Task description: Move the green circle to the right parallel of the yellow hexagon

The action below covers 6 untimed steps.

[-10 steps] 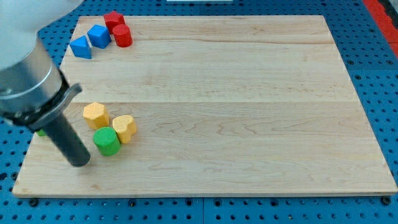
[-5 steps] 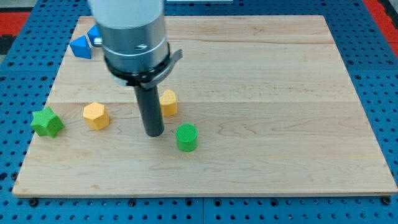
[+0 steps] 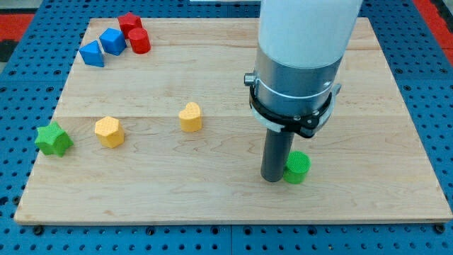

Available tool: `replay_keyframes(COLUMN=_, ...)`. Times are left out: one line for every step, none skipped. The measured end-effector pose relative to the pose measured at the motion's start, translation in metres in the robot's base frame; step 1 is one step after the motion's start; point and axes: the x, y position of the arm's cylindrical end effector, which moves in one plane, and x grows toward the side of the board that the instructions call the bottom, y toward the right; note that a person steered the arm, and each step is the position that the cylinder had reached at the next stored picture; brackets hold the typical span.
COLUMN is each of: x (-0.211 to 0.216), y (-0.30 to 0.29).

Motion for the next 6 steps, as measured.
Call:
replay_keyframes(x=0.032, y=-0.002)
replay_keyframes(x=0.014, y=0.033)
replay_keyframes(x=-0.038, y=0.047)
replay_keyframes(x=-0.035, y=0.052)
replay_keyframes(x=-0.031, y=0.079)
replay_keyframes(x=-0.053, y=0.092)
